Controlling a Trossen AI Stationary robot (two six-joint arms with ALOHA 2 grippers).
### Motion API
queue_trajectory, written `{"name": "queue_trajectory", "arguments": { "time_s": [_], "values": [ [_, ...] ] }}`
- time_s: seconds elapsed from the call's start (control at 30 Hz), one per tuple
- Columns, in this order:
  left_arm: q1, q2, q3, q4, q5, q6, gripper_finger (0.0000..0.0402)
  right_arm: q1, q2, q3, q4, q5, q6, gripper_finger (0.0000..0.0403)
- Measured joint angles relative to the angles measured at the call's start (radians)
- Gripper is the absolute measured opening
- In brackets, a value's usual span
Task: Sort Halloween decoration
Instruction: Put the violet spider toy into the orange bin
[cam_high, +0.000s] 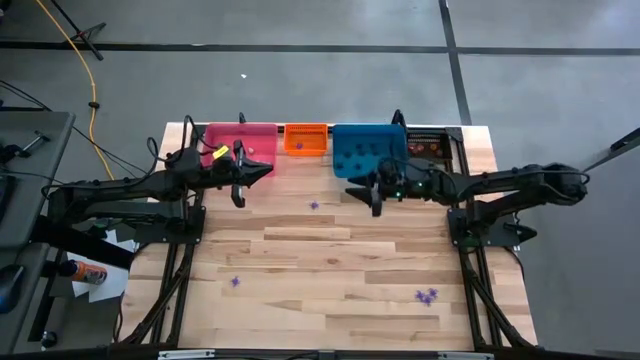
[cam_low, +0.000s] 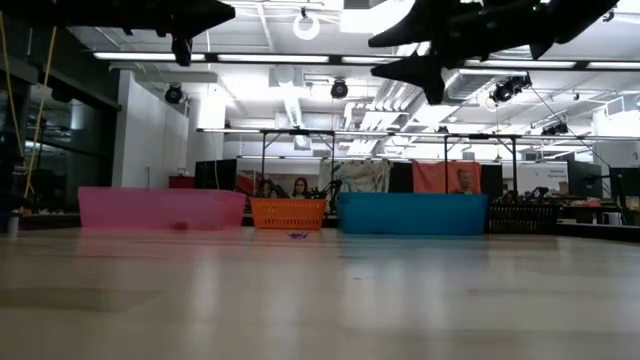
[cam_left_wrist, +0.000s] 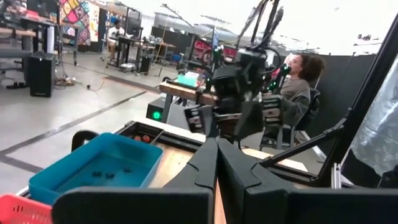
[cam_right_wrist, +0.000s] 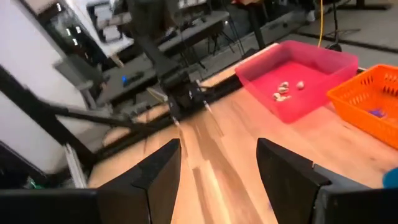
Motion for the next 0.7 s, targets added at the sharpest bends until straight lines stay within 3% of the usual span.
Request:
{"name": "queue_trajectory", "arguments": {
  "time_s": [0.4,0.53,0.63,0.7],
  "values": [
    [0.0,0.0,0.0,-0.047,-0.001,0.0,0.0,0.022,0.001,0.025,-0.028,0.014,-0.077,0.0204],
    [0.0,0.001,0.0,-0.065,-0.082,-0.062,0.0001,0.022,0.001,0.025,-0.051,0.02,-0.075,0.0204],
    [0.001,0.003,0.003,-0.085,-0.107,-0.099,0.0014,0.022,0.001,0.025,-0.077,0.025,-0.056,0.0204],
    [-0.003,0.003,0.03,-0.106,-0.062,-0.122,0.0032,0.022,0.001,0.025,-0.087,0.026,-0.041,0.0204]
  ]
}}
